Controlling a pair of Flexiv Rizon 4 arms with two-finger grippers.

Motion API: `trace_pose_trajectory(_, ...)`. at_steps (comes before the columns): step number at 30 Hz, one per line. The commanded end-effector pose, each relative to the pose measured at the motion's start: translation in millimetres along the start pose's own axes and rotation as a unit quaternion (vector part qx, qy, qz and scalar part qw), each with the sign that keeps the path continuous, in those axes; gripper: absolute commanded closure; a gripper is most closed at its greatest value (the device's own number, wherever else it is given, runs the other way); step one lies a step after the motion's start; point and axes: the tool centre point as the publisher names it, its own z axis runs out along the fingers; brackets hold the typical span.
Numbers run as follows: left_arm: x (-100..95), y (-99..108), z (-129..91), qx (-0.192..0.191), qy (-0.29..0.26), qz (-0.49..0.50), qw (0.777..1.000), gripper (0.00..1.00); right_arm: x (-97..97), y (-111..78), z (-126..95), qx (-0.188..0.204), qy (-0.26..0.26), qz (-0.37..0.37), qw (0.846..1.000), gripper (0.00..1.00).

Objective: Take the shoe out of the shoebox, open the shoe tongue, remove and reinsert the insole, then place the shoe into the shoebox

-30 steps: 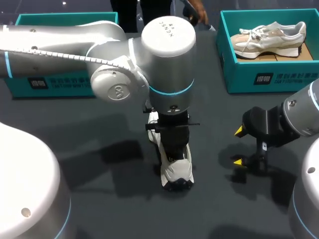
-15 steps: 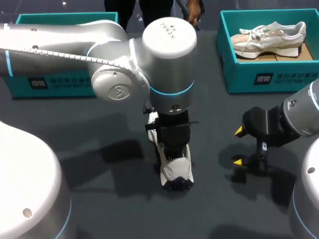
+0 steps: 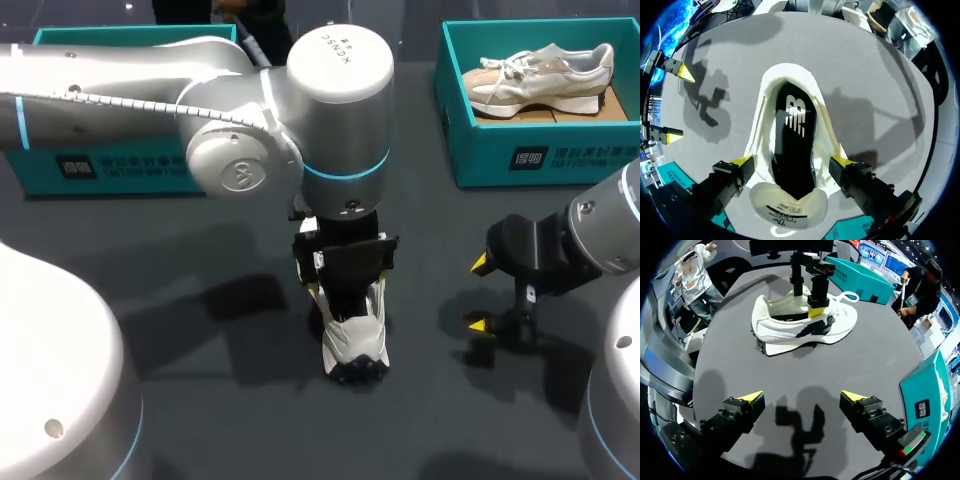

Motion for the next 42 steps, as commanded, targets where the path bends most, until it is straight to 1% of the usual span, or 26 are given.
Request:
trace_pose_trajectory(1,-0.5,6,0,0.007,-0.006,-0.001,1.0,0.0,2.0,-0.4,-1,0.0,-0.001,0.0,1.0,0.0)
trace_pose_trajectory(17,0.0,14,-8,0.012,-0.011,0.005,1.0,0.0,2.0,-0.4,-1,0.0,-0.001,0.0,1.0,0.0)
trace_pose_trajectory(26,4.8,34,-22,0.014,-0.021,0.0,1.0,0.0,2.0,-0.4,-1,0.0,-0.001,0.0,1.0,0.0)
trace_pose_trajectory(29,6.8,42,-27,0.009,-0.022,-0.004,1.0,0.07,2.0,-0.4,-1,0.0,-0.001,0.0,1.0,0.0)
trace_pose_trajectory(32,7.9,49,-33,0.005,-0.023,-0.005,1.0,0.08,2.0,-0.4,-1,0.0,-0.001,0.0,1.0,0.0)
trace_pose_trajectory(36,7.5,60,-40,0.002,-0.024,-0.004,1.0,0.13,2.0,-0.4,-1,0.0,-0.001,0.0,1.0,0.0)
trace_pose_trajectory(38,5.3,68,-42,0.011,-0.029,-0.007,0.999,0.17,2.0,-0.4,-1,0.0,-0.001,0.0,1.0,0.0)
trace_pose_trajectory(42,-2.2,76,-47,0.021,-0.035,-0.008,0.999,0.51,2.0,-0.4,-1,0.0,-0.001,0.0,1.0,0.0)
